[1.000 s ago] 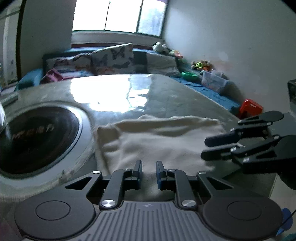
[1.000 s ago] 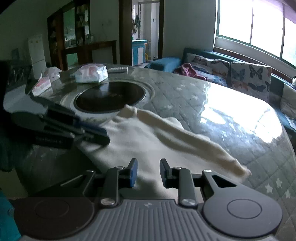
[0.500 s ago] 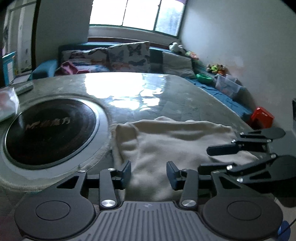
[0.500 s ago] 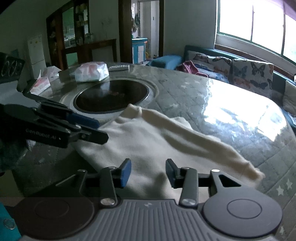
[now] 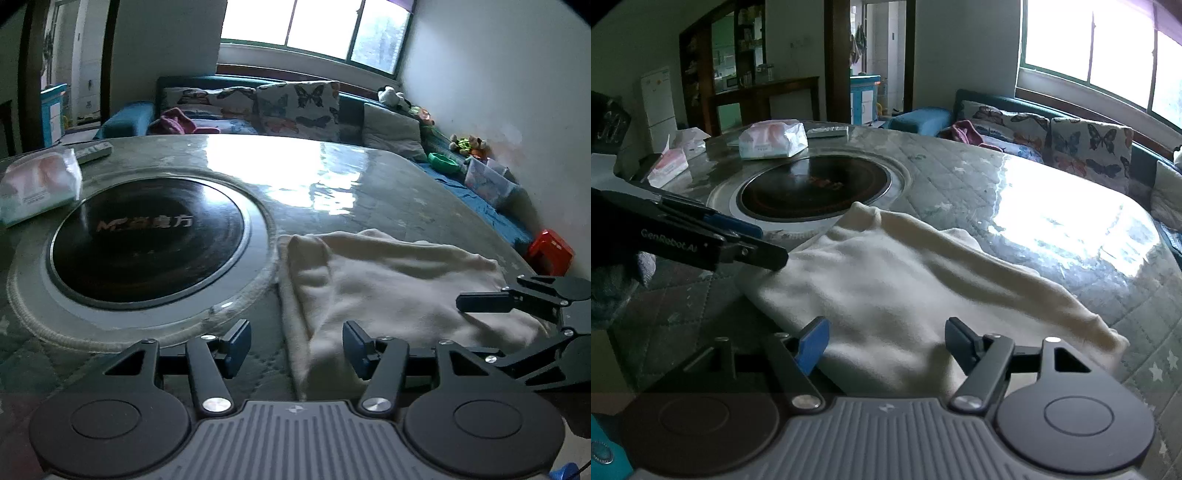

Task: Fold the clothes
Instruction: 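Move both open grippers to the edge of the folded cream shirt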

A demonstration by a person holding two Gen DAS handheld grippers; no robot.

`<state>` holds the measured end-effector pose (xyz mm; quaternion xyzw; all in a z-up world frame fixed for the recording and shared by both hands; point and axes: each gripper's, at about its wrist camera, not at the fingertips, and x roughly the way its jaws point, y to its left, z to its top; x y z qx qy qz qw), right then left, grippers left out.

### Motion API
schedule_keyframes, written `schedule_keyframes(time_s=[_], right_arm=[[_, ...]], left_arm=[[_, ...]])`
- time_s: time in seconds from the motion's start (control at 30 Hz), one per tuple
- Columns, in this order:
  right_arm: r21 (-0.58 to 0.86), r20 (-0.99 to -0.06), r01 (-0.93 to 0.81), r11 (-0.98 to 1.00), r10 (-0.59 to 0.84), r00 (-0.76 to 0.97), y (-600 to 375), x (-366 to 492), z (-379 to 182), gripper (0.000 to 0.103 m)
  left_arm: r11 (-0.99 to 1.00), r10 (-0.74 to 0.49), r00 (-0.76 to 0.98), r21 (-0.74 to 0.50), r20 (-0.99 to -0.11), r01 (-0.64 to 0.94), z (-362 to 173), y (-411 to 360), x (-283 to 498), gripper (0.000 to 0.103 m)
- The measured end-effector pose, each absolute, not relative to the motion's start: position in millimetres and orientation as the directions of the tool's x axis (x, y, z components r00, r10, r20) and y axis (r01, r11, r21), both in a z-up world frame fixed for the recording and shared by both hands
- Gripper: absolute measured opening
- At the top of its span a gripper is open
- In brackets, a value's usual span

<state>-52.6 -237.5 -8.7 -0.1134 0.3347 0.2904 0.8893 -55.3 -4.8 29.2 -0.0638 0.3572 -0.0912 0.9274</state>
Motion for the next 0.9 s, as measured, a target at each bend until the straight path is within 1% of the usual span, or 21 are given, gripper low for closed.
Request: schedule_keyframes(time_s=[0.03, 0.07, 0.1, 0.13, 0.37, 0.43, 0.47, 0.6, 0.73, 0.9], right_arm=[[-0.009, -0.661, -0.593, 0.805, 0.440, 0.607, -237, -53, -9, 0.071], [-0.010, -0.660, -0.592, 0.806, 0.440, 0.610, -237, -54, -8, 0.074], [-0.011, -0.654, -0.591, 0.807, 0.441, 0.614, -237, -55, -7, 0.080], [-0.012, -0.648, -0.592, 0.806, 0.445, 0.618, -238, -56, -6, 0.083], [-0.009, -0.639, -0.593, 0.805, 0.452, 0.623, -235, -57, -4, 0.093], [-0.006, -0.635, -0.586, 0.810, 0.450, 0.628, -235, -57, -4, 0.098], [-0.008, -0.632, -0.582, 0.813, 0.447, 0.633, -235, -58, -4, 0.103], [-0.026, -0.617, -0.589, 0.807, 0.451, 0.645, -234, -61, -1, 0.103], [-0.032, -0.624, -0.610, 0.792, 0.461, 0.631, -228, -62, 0, 0.103], [-0.052, -0.631, -0.651, 0.758, 0.480, 0.610, -218, -66, 1, 0.103]], left_arm=[[0.976, -0.211, 0.728, -0.184, -0.653, 0.118, 29, -3, -56, 0.059], [0.976, -0.208, 0.728, -0.186, -0.654, 0.113, 28, -1, -57, 0.059], [0.976, -0.206, 0.728, -0.188, -0.654, 0.108, 28, 0, -58, 0.059], [0.976, -0.205, 0.728, -0.190, -0.654, 0.105, 28, 0, -59, 0.059], [0.977, -0.200, 0.724, -0.192, -0.660, 0.095, 27, 1, -60, 0.063], [0.977, -0.200, 0.723, -0.193, -0.661, 0.093, 27, 1, -60, 0.064], [0.977, -0.198, 0.723, -0.192, -0.662, 0.091, 27, 1, -60, 0.066], [0.976, -0.194, 0.725, -0.203, -0.661, 0.077, 28, 6, -59, 0.069], [0.975, -0.190, 0.721, -0.214, -0.666, 0.059, 28, 10, -59, 0.072], [0.976, -0.172, 0.715, -0.215, -0.677, 0.032, 27, 12, -59, 0.084]])
